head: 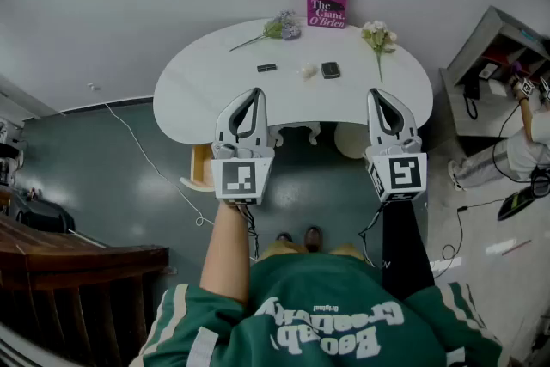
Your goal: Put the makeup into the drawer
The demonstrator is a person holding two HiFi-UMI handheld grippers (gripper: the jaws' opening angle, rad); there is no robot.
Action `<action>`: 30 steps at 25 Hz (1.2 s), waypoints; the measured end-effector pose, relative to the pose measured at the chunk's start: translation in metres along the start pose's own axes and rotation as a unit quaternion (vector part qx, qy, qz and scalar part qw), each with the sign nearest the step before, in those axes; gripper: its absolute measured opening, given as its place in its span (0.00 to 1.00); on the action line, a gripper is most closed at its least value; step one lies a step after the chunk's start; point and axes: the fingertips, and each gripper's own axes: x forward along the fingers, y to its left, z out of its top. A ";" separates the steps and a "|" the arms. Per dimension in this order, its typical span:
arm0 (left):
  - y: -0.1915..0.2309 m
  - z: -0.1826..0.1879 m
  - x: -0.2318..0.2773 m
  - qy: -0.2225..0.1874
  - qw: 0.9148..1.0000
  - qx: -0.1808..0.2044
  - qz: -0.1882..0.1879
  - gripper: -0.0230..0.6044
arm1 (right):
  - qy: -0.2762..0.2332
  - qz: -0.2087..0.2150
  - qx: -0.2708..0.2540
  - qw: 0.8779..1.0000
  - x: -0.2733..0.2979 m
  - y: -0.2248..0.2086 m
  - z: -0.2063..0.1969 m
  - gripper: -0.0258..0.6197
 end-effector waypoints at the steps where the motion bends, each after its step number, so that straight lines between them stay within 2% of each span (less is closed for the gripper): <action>1: -0.001 0.000 0.000 0.000 1.000 0.001 0.000 0.06 | -0.001 0.000 -0.001 1.000 -0.001 -0.001 0.001 0.05; 13: -0.003 -0.003 0.006 0.002 1.000 0.000 -0.002 0.06 | -0.017 0.003 0.014 1.000 0.001 -0.006 0.005 0.05; 17: 0.003 -0.009 0.019 0.006 1.000 0.027 -0.011 0.06 | -0.019 0.002 0.015 1.000 0.015 -0.009 -0.003 0.05; 23: 0.029 -0.031 0.060 0.008 0.999 0.028 -0.017 0.06 | -0.017 0.005 0.007 1.000 0.062 -0.010 -0.013 0.05; 30: 0.073 -0.060 0.133 0.004 0.999 0.030 -0.032 0.06 | -0.017 -0.001 0.002 1.000 0.150 -0.023 -0.015 0.05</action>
